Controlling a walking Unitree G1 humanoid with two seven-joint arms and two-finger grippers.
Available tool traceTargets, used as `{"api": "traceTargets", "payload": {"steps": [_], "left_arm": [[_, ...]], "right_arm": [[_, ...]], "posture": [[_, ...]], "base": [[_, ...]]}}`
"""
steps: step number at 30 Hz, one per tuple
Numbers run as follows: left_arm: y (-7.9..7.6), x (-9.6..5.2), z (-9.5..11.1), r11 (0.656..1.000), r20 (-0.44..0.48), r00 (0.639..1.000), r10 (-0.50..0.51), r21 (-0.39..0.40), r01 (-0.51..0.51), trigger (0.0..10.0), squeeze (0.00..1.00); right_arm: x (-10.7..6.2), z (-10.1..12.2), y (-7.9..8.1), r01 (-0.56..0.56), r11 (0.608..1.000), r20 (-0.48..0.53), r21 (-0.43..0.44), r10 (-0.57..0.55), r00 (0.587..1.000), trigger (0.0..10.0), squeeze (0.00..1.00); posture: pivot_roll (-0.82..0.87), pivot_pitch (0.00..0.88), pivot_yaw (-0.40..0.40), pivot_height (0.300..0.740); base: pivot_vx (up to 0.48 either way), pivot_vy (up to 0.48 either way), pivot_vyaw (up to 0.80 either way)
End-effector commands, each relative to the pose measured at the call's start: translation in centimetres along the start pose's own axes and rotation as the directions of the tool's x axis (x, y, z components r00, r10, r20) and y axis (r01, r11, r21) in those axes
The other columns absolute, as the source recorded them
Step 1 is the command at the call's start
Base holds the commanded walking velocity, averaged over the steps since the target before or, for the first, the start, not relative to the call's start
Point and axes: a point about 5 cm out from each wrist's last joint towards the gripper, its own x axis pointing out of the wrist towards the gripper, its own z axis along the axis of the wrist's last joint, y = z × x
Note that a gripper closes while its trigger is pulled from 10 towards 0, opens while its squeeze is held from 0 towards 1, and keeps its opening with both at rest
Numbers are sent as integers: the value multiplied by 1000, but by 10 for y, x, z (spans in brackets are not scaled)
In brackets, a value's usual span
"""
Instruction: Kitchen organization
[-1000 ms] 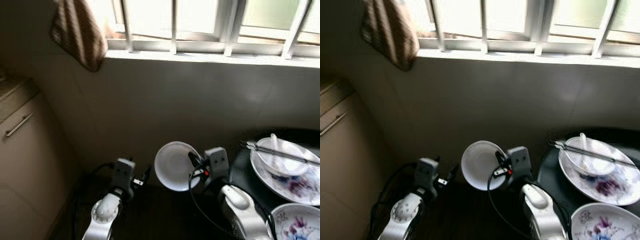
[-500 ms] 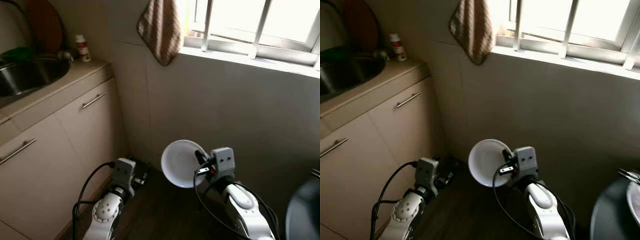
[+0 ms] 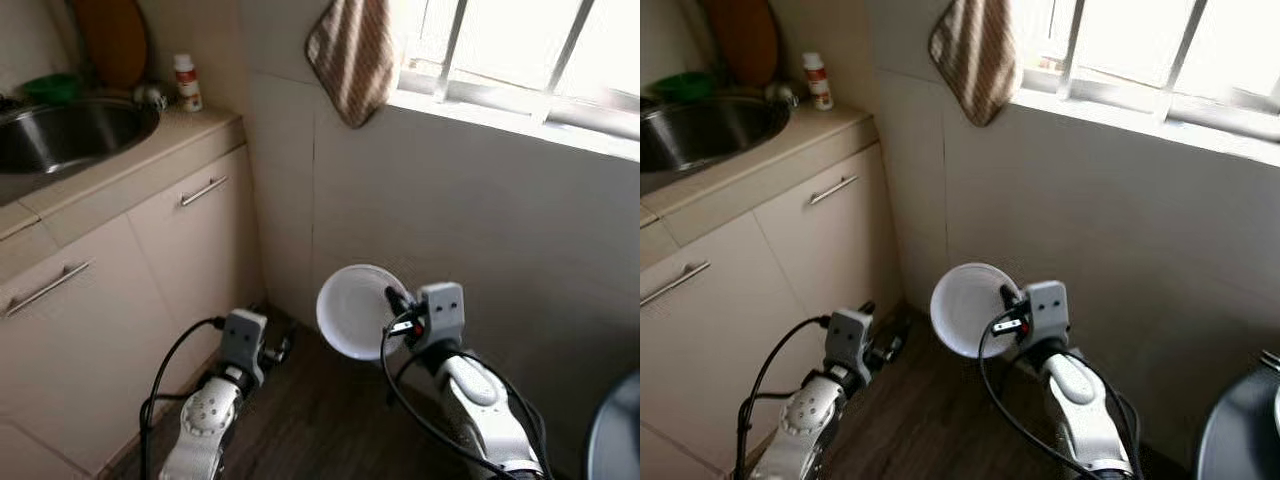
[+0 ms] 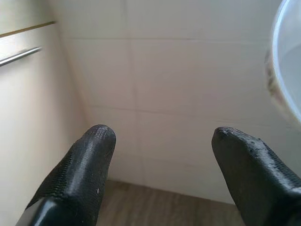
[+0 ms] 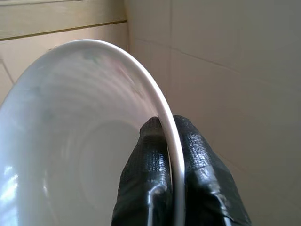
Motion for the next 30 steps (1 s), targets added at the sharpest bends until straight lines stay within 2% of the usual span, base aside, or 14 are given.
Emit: {"api": "traceTargets", "payload": {"steps": [1,10,12,15,17,20,25,30], "left_arm": [[4,-3,0,999,12,999,36,13,-36,10000,0],[9,-5,6,993,62,992,110,45,-113,10000,0],[13,-4,19,988,122,984,127,77,-137,10000,0],[19,5,40,984,197,969,148,66,-164,10000,0],[20,7,47,983,222,963,152,70,-171,10000,0],[22,9,60,981,268,950,157,64,-180,10000,0],[24,7,66,975,292,937,190,58,-215,10000,0],[22,9,74,973,307,930,201,46,-225,10000,0]], "right_arm": [[4,8,4,-12,1000,40,-17,13,999,0,0],[10,27,9,10,993,164,-115,9,986,0,0],[12,34,9,21,990,201,-139,7,980,0,0],[18,43,9,31,984,245,-175,13,970,0,0],[21,48,10,32,982,262,-185,18,965,0,0],[27,60,12,42,982,303,-184,16,953,0,0],[27,65,6,82,981,329,-176,-19,944,0,0],[27,72,4,101,985,355,-139,-46,934,0,0]], "posture": [[-11,0,-21,740],[-10,0,-17,740],[-1,0,-22,740],[17,0,-31,740],[20,0,-30,740],[24,0,-25,740],[28,0,-32,740],[21,0,-28,740]], "base": [[0,0,800],[0,0,800],[0,0,800],[160,0,800],[120,0,800],[258,0,800],[289,0,800],[289,0,0]]}}
